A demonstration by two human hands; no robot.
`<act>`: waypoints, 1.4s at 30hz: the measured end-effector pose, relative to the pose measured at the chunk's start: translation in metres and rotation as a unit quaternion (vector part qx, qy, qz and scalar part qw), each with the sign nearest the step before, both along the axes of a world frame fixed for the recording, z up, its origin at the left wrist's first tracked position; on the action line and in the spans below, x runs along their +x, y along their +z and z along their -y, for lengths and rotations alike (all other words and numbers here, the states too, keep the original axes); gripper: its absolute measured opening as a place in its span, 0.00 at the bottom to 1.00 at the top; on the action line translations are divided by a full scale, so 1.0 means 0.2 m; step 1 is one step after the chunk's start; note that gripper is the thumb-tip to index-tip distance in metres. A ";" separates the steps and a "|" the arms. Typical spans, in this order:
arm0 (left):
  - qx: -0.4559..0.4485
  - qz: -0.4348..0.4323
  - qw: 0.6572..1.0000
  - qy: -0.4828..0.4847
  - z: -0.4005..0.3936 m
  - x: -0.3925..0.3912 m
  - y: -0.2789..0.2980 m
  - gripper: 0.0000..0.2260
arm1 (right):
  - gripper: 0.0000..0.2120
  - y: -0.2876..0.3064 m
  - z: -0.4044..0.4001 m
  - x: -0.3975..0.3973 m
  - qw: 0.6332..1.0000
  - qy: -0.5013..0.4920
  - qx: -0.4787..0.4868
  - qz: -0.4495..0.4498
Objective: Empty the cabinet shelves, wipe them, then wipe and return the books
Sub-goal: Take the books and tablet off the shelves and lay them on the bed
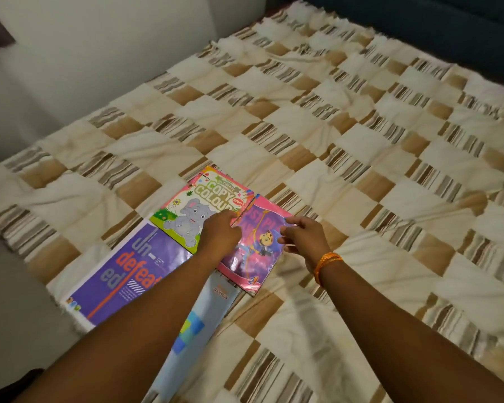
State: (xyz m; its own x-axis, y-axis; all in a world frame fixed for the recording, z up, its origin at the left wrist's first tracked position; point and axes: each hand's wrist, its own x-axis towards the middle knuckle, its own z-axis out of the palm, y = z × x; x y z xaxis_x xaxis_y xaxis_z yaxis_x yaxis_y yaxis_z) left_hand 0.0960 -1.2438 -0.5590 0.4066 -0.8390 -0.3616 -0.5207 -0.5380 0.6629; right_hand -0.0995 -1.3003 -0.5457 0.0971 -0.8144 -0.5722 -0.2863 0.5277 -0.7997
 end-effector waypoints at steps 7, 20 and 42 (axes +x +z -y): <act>-0.046 -0.078 0.993 0.071 -0.25 -0.03 0.55 0.09 | 0.06 0.62 -0.23 0.05 0.997 0.003 -0.051 0.065; -0.221 -0.063 0.959 0.166 -1.03 -0.02 1.28 0.07 | 0.05 1.24 -0.86 0.07 0.979 0.014 -0.055 0.196; -0.324 0.062 0.801 0.499 -3.03 0.45 1.80 0.05 | 0.10 1.85 -2.29 1.10 0.854 0.404 -0.104 0.311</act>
State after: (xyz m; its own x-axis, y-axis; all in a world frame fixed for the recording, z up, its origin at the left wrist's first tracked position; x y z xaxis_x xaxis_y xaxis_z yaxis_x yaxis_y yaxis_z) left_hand 0.1858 -0.6378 -0.1988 0.9912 -0.0690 0.1134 -0.1287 -0.2920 0.9477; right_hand 0.1204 -0.8420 -0.1752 0.9082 -0.4147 -0.0566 0.0240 0.1866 -0.9821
